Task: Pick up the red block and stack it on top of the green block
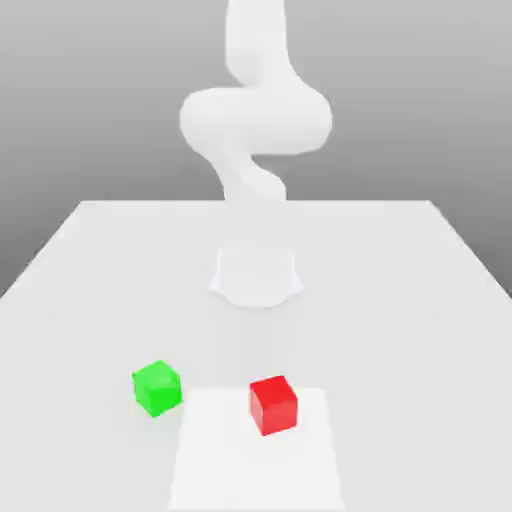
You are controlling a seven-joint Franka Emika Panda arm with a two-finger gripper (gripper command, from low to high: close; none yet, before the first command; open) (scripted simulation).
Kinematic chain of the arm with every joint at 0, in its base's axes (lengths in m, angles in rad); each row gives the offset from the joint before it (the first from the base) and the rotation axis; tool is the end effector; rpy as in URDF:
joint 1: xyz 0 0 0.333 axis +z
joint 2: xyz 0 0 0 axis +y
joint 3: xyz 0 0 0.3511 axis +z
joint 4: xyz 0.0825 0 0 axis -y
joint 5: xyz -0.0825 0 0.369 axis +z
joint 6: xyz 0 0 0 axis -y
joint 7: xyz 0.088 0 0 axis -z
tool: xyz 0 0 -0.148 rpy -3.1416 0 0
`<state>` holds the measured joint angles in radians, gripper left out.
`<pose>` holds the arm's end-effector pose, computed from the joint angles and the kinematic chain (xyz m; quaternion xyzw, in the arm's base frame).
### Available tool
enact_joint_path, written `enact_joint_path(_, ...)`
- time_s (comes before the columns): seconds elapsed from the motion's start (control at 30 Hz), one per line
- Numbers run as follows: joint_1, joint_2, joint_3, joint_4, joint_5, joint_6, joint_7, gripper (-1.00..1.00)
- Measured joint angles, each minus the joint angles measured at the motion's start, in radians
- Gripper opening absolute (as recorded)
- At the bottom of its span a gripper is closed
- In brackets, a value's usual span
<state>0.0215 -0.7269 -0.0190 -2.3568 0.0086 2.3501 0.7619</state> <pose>0.3654 -0.0011 0.6575 -0.8685 0.3485 -0.3229 0.1413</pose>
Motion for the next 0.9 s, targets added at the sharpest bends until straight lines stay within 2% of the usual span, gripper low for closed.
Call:
enact_joint_path(0.4,0.097,0.427,-0.057,-0.311,0.034,0.283,-0.207,0.00)
enact_joint_path(0.57,0.110,0.636,-0.053,-0.455,0.001,0.421,-0.270,0.00)
enact_joint_path(0.8,0.092,0.892,-0.023,-0.459,0.028,0.632,-0.312,0.00)
enact_joint_path(0.83,0.084,0.927,-0.012,-0.454,0.035,0.662,-0.316,-1.00)
enact_joint_path(0.9,0.084,0.927,-0.012,-0.454,0.034,0.662,-0.316,-1.00)
